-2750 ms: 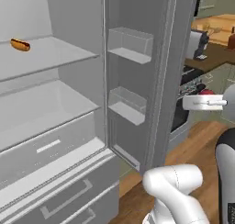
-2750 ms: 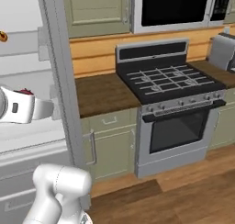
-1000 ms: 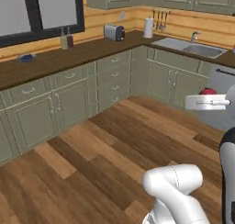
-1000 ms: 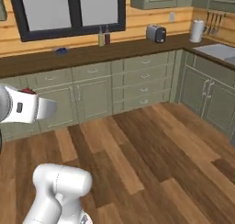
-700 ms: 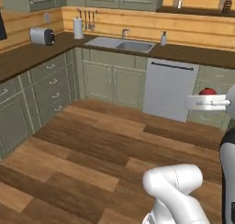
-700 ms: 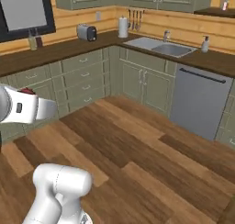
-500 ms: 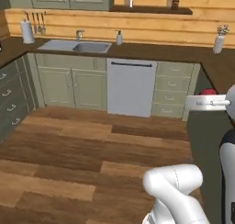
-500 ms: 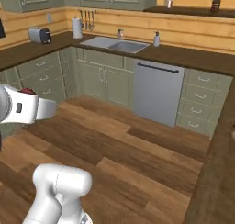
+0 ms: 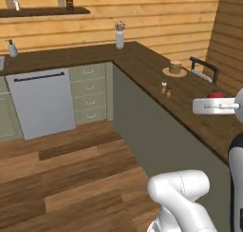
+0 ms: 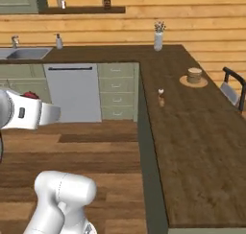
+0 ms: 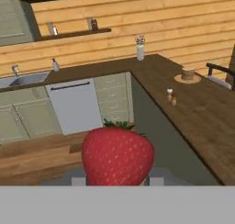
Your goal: Take the strawberry from the fridge and place it on top of the pancake, located on the dining counter.
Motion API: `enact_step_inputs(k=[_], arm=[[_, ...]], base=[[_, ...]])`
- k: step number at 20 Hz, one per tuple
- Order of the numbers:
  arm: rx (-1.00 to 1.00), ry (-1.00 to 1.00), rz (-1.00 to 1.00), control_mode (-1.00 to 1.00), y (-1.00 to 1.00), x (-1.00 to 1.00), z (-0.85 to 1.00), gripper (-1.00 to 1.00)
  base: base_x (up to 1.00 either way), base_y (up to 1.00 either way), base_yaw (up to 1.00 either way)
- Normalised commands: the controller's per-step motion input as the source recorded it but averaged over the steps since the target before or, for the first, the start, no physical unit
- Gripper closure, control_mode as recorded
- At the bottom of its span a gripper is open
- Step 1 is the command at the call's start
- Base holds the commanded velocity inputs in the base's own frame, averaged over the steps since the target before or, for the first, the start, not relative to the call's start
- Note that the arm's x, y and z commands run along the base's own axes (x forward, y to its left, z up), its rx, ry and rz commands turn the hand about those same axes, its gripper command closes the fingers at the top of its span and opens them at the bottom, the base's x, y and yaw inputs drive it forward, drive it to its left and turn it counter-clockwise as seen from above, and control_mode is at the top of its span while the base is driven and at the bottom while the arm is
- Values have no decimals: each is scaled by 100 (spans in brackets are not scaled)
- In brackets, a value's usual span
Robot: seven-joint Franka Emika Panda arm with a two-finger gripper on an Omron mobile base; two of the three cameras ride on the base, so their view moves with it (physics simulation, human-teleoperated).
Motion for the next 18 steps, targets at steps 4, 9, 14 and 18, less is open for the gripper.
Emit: enact_step_inputs(k=[4, 9, 14, 18], arm=[[0, 0, 0, 100, 0, 0, 0, 100], [0, 0, 0, 100, 0, 0, 0, 100], [0, 0, 0, 100, 0, 0, 0, 100], [0, 0, 0, 100, 0, 0, 0, 100]], base=[[-21, 100, -58], [-14, 100, -51], [53, 100, -46], [70, 100, -46]])
